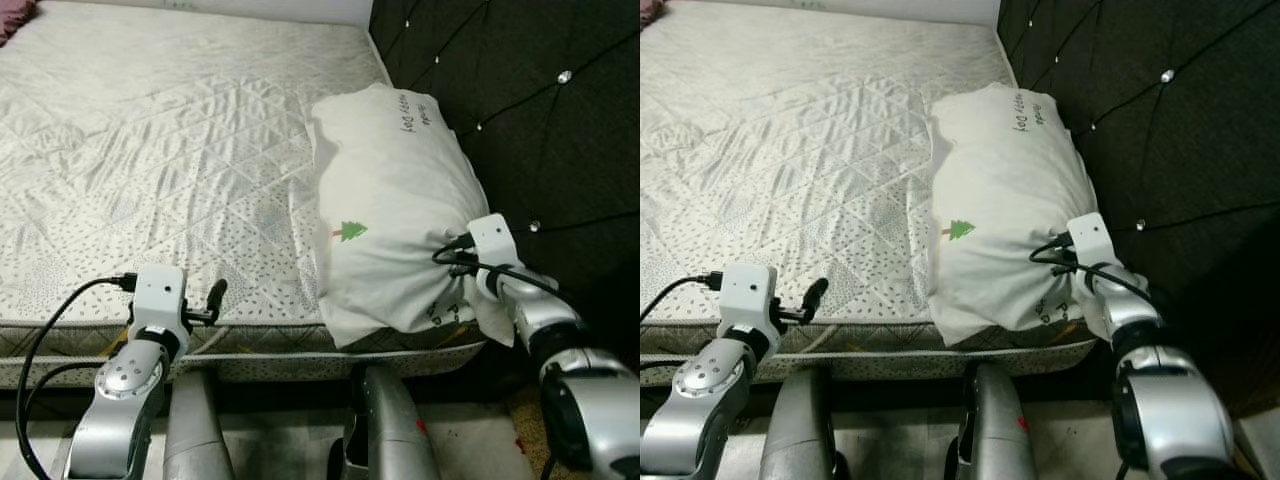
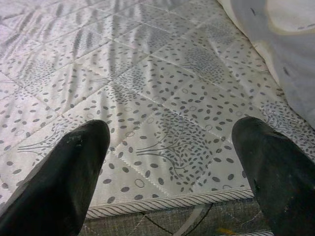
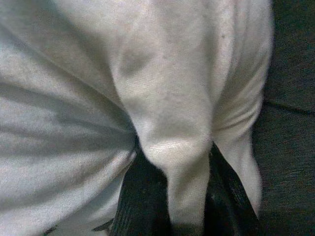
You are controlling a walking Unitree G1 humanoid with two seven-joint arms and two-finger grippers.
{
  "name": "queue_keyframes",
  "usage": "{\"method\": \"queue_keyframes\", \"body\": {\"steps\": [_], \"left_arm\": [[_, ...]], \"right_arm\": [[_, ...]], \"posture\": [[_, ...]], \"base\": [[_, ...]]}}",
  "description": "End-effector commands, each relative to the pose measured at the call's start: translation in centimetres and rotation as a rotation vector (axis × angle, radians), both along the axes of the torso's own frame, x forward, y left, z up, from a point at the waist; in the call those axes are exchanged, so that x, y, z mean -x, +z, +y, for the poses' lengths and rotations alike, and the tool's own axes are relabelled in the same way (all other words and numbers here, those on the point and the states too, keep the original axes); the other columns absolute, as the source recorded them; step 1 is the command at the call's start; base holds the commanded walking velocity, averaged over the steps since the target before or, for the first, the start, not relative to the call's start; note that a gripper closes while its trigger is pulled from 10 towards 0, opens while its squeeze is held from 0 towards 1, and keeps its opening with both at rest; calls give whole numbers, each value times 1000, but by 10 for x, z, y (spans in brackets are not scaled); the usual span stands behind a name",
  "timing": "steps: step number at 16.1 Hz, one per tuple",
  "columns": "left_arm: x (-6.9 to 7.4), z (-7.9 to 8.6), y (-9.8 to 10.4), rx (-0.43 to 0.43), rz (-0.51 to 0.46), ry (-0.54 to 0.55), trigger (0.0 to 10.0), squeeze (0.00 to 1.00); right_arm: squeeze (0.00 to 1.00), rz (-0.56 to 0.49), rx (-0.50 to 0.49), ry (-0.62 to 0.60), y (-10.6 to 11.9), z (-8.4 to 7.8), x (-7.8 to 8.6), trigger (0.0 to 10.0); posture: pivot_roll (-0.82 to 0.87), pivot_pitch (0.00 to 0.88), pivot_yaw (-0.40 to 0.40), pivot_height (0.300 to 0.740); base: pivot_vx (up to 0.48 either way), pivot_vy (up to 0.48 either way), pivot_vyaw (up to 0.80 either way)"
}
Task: Clean up the room
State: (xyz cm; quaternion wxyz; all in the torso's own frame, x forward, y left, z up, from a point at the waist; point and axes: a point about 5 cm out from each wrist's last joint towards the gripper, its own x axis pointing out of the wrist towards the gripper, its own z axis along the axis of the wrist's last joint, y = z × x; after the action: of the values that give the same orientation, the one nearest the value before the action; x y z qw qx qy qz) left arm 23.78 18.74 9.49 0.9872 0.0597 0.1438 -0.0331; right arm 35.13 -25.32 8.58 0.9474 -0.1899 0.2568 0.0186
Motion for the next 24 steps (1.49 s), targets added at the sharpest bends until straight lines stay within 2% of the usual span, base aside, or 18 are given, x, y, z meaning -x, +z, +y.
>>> {"method": "queue_keyframes", "body": {"steps": [1,3,4,5,7,9,11,14,15,16,17,19,21,24], "left_arm": [[-1,1,-1,-11,2,4,10000,0],[-1,5,-1,-17,-3,30,10000,0],[0,6,-1,-18,-4,34,10000,0],[0,6,-2,-19,-3,39,10000,0],[0,7,-2,-21,0,43,10000,0],[0,6,-3,-22,2,41,10000,0],[-2,7,-2,-25,2,38,10000,0],[-3,7,-2,-28,1,32,10000,0],[-4,6,-2,-28,2,27,10000,0],[-5,5,-2,-27,3,23,10000,0],[-7,4,-2,-25,1,19,10000,0],[-10,3,-1,-24,-4,17,10000,0],[-14,6,2,-31,-16,19,10000,0],[-18,7,5,-33,-28,23,10000,0]], "right_arm": [[0,-40,35,-20,15,-6,-7,0],[0,-106,79,-189,41,-41,-9,0],[0,-122,84,-239,47,-51,-7,0],[0,-147,82,-331,56,-68,-3,0],[0,-160,107,-420,59,-87,5,0],[0,-123,101,-451,48,-95,16,0],[0,-55,111,-463,24,-97,31,0],[0,-37,116,-505,13,-107,44,0],[0,-25,109,-473,9,-104,45,0],[0,-12,51,-436,3,-97,45,7569],[1000,-1,-30,-379,-5,-84,42,10000],[1000,-18,-77,-332,-7,-70,36,10000],[1000,-79,-6,-302,3,-62,26,10000],[1000,-112,34,-272,13,-56,18,10000]], "posture": [[117,0,-108,558],[122,0,-116,558],[122,0,-116,558],[121,0,-118,558],[121,0,-118,558],[110,0,-113,558],[102,0,-106,558],[94,0,-97,558],[87,0,-94,558],[84,0,-92,558],[83,0,-90,558],[83,0,-87,558],[81,0,-83,558],[76,0,-77,558]], "base": [[0,0,0],[0,0,0],[0,0,0],[0,0,0],[0,0,0],[0,0,0],[0,0,0],[0,0,0],[0,0,0],[0,0,0],[0,0,0],[0,0,0],[0,0,0],[0,0,0]]}}
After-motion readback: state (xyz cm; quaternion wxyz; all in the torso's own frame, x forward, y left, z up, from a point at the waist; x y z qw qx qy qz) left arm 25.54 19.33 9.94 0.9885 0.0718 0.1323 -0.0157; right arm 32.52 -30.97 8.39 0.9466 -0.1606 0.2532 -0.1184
